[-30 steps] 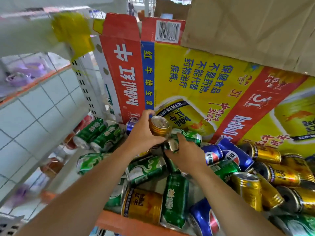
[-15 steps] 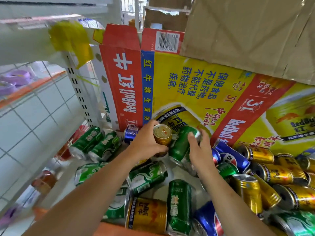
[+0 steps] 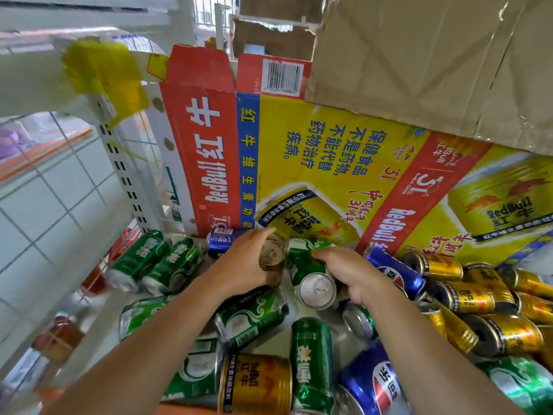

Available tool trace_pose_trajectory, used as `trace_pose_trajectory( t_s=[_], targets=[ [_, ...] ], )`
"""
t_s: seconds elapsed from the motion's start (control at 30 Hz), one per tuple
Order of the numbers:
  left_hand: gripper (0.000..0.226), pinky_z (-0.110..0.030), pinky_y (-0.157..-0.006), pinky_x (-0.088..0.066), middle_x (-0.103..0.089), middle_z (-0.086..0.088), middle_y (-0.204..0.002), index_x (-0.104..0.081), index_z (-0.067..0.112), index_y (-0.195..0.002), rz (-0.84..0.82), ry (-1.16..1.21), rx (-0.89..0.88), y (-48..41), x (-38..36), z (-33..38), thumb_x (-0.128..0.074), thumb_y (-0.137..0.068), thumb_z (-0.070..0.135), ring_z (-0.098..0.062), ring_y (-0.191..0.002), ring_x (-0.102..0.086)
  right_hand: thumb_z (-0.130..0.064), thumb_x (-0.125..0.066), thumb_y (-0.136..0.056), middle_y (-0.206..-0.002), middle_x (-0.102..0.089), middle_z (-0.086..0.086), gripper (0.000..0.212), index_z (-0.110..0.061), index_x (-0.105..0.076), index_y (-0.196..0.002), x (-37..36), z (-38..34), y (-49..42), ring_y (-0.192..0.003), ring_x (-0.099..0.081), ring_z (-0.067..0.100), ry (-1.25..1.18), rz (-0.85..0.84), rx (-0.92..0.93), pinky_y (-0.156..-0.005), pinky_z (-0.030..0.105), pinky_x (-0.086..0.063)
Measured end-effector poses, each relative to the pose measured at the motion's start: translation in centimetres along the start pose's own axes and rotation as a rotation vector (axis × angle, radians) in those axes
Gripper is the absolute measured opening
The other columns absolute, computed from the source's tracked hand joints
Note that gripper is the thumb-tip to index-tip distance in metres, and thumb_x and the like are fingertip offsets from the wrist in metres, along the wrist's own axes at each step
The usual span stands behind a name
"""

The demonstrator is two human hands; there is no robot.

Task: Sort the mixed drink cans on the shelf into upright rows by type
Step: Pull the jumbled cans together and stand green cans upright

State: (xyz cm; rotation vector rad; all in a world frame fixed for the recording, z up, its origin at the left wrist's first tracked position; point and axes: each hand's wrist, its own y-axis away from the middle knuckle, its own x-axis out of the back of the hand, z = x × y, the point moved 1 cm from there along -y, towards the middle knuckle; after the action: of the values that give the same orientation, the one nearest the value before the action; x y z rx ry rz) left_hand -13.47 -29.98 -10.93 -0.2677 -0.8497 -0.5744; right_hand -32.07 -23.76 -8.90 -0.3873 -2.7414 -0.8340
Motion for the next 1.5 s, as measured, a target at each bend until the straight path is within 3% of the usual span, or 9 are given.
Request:
trace_pose_trajectory(
  t_s=[0.33, 0.43, 0.7, 0.93, 1.03, 1.1, 1.2, 1.37, 1.5],
  targets=[
    [0.078, -0.034, -0.113, -0.021, -0.031, 0.004, -0.149, -0.046, 0.021, -0.142, -0.078, -0.231, -0.101, 0.8, -1.5, 1.6, -0.069, -0.077, 0.056, -0.018, -0.138, -0.025, -0.052, -0.052, -0.094, -0.09, -0.072, 0.001, 0.031, -0.025, -0.064, -0.103, 0.0, -0.1, 0.8, -0.079, -0.07, 0.036, -0.017, -0.287, -0.012, -0.069, 0.039, -0.047],
    [0.074, -0.035, -0.109, -0.031, -0.04, 0.004, -0.14, -0.052, 0.019, -0.137, -0.043, -0.226, -0.082, 0.3, -1.8, 1.4, -0.064, -0.078, 0.062, -0.017, -0.13, -0.036, -0.049, -0.058, -0.09, -0.101, -0.064, -0.004, 0.018, -0.036, -0.057, -0.102, 0.4, 0.1, 1.7, -0.076, -0.069, 0.033, 0.086, -0.311, 0.113, -0.047, 0.026, -0.041],
    [0.064, -0.027, -0.101, -0.039, -0.042, 0.011, -0.137, -0.05, 0.024, -0.138, -0.012, -0.169, -0.063, 0.6, -0.2, 0.4, -0.071, -0.082, 0.044, -0.009, -0.122, -0.045, -0.045, -0.069, -0.085, -0.098, -0.068, 0.002, 0.02, -0.033, -0.059, -0.098, -1.3, 0.7, 1.2, -0.057, -0.065, 0.011, 0.236, -0.117, 0.338, -0.041, 0.021, -0.045],
    [0.056, -0.021, -0.106, -0.03, -0.021, 0.012, -0.157, -0.036, 0.024, -0.148, -0.004, -0.26, -0.072, 2.5, -0.2, -0.2, -0.056, -0.096, 0.029, -0.01, -0.137, -0.035, -0.051, -0.068, -0.083, -0.093, -0.066, -0.005, 0.033, -0.026, -0.061, -0.103, -1.7, 1.1, 0.6, -0.078, -0.063, 0.015, 0.363, 0.042, 0.408, -0.074, 0.04, -0.056],
    [0.059, -0.027, -0.107, -0.033, -0.028, 0.006, -0.154, -0.034, 0.021, -0.148, 0.053, -0.248, -0.007, 3.4, 0.3, -1.0, -0.057, -0.095, 0.031, -0.013, -0.135, -0.038, -0.048, -0.067, -0.084, -0.119, -0.058, 0.0, 0.054, -0.02, -0.052, -0.128, -1.7, -0.1, 1.6, -0.107, -0.057, 0.023, 0.646, 0.255, 0.485, -0.084, 0.038, -0.049],
    [0.059, -0.034, -0.102, -0.042, -0.037, -0.001, -0.148, -0.034, 0.02, -0.147, 0.064, -0.26, 0.076, 4.0, 1.0, -2.2, -0.057, -0.094, 0.033, -0.02, -0.128, -0.046, -0.035, -0.065, -0.087, -0.114, -0.058, 0.001, 0.04, -0.018, -0.056, -0.121, -2.3, -1.2, 3.1, -0.103, -0.057, 0.021, 0.617, 0.347, 0.627, -0.081, 0.034, -0.046],
    [0.048, -0.035, -0.087, -0.049, -0.054, -0.003, -0.127, -0.049, 0.024, -0.134, -0.038, -0.326, 0.12, 4.7, 1.7, -3.6, -0.06, -0.089, 0.036, -0.019, -0.106, -0.057, -0.019, -0.064, -0.086, -0.09, -0.064, -0.002, 0.015, -0.017, -0.064, -0.101, -4.0, -1.7, 4.6, -0.087, -0.059, 0.017, 0.602, 0.17, 0.69, -0.077, 0.034, -0.051],
    [0.061, -0.037, -0.095, -0.047, -0.053, 0.001, -0.129, -0.046, 0.026, -0.137, -0.092, -0.349, 0.16, 5.0, 1.7, -4.2, -0.069, -0.081, 0.031, -0.018, -0.111, -0.055, -0.016, -0.064, -0.084, -0.119, -0.059, 0.0, 0.043, -0.024, -0.056, -0.125, -6.9, -0.5, 5.0, -0.109, -0.055, 0.021, 0.991, -0.206, 0.545, -0.09, 0.039, -0.05],
    [0.068, -0.035, -0.093, -0.046, -0.052, -0.002, -0.13, -0.036, 0.025, -0.142, -0.14, -0.344, 0.246, 4.8, 1.5, -4.4, -0.069, -0.082, 0.027, -0.021, -0.11, -0.055, -0.011, -0.07, -0.081, -0.129, -0.046, 0.003, 0.06, -0.02, -0.046, -0.135, -9.0, 1.3, 4.5, -0.122, -0.045, 0.027, 1.201, -0.262, 0.632, -0.095, 0.044, -0.048]
  ],
)
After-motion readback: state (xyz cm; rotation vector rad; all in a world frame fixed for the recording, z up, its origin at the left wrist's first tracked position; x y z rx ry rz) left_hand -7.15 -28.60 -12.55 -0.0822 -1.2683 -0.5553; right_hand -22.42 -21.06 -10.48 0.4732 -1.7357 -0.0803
